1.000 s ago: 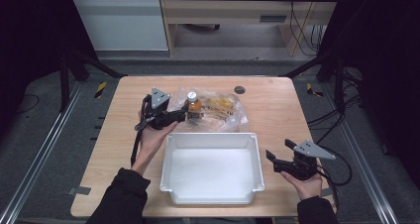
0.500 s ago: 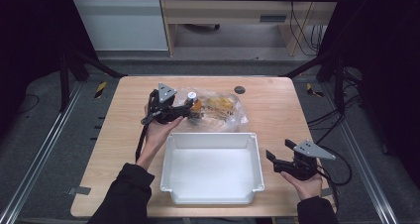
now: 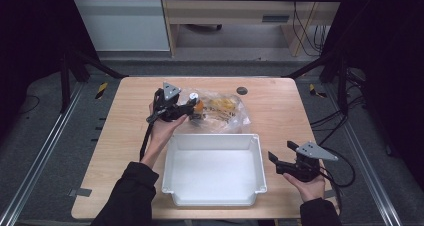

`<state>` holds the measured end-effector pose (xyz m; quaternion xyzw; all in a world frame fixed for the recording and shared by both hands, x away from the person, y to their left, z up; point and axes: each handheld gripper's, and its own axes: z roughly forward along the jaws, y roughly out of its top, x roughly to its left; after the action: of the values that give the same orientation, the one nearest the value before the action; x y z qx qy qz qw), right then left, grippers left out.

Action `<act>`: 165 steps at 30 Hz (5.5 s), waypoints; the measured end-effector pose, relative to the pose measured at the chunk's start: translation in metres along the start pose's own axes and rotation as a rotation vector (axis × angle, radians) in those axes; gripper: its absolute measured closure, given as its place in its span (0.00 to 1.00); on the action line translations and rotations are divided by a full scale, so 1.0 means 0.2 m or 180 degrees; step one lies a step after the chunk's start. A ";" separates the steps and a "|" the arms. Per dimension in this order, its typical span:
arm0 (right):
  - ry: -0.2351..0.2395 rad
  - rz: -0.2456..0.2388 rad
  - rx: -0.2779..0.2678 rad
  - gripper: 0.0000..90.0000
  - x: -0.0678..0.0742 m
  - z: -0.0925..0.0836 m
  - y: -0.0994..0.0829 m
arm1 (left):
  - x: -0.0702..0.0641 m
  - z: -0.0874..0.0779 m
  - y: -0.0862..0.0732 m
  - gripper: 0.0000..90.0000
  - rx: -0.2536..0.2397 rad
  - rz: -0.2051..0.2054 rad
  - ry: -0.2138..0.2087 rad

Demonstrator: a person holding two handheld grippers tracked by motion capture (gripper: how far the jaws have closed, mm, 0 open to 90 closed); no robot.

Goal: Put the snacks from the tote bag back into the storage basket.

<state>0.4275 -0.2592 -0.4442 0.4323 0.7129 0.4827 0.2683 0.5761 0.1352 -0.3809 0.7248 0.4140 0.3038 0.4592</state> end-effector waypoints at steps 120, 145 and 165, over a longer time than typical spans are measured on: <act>-0.0019 0.0008 0.0023 0.22 -0.01 -0.01 0.00 | -0.02 -0.36 0.39 0.65 -0.0421 -0.0109 -0.0078; -0.0037 0.0003 0.0020 0.22 -0.01 -0.02 0.00 | -0.13 -0.60 0.23 0.65 -0.0458 -0.0076 -0.0295; -0.0045 0.0008 0.0033 0.22 -0.01 -0.02 -0.01 | -0.18 -0.64 -0.06 0.65 -0.0253 -0.0012 -0.0422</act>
<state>0.4245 -0.2625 -0.4448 0.4380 0.7129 0.4762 0.2704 0.4499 0.1591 -0.3446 0.7238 0.3717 0.2705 0.5146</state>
